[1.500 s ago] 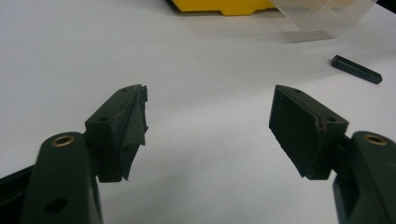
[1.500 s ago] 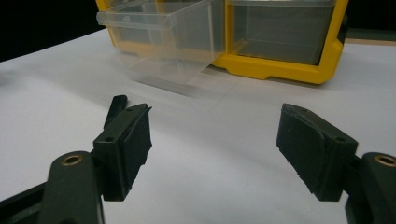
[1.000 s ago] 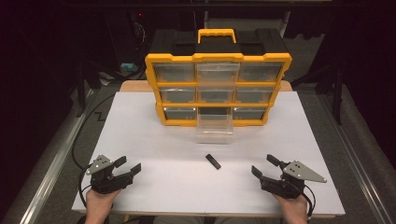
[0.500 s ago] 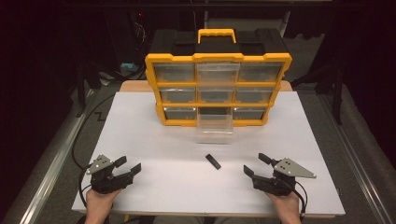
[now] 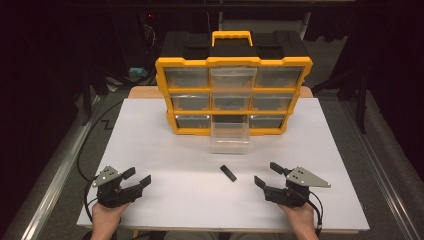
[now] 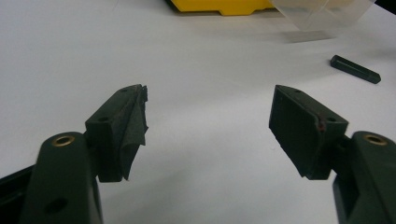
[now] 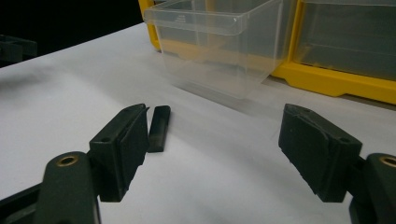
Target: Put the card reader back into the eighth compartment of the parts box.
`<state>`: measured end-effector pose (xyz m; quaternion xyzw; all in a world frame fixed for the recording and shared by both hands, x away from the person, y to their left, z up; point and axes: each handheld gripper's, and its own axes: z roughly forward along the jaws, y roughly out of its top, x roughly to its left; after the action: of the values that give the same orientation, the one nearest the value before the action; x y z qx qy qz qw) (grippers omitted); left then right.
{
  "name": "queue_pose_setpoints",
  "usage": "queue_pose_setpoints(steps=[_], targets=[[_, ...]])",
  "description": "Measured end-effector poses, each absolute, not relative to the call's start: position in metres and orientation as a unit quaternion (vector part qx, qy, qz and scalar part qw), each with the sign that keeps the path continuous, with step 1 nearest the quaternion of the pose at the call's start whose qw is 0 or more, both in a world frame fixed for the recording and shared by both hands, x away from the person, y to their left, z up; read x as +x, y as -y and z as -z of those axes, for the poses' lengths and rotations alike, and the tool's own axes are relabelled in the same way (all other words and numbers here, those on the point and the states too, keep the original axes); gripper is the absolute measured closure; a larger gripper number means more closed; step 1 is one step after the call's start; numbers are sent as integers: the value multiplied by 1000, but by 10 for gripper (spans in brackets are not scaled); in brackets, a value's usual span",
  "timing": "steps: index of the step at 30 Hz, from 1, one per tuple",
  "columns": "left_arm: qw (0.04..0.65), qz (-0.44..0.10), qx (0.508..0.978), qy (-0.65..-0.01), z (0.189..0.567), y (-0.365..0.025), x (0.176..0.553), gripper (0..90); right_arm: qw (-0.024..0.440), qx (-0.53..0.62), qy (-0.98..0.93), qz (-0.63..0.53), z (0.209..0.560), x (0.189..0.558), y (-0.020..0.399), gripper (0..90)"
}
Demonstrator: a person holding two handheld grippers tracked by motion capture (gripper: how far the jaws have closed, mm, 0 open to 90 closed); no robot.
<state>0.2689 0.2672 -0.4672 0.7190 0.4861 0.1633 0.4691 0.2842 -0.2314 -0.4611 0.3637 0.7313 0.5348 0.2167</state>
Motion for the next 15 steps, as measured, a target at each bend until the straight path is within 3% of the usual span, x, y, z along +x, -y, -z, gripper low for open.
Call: queue_pose_setpoints(steps=[15], targets=[[470,-163,719,-485,467,-268,269,284,202,348,-743,-535,461,293,211,245]])
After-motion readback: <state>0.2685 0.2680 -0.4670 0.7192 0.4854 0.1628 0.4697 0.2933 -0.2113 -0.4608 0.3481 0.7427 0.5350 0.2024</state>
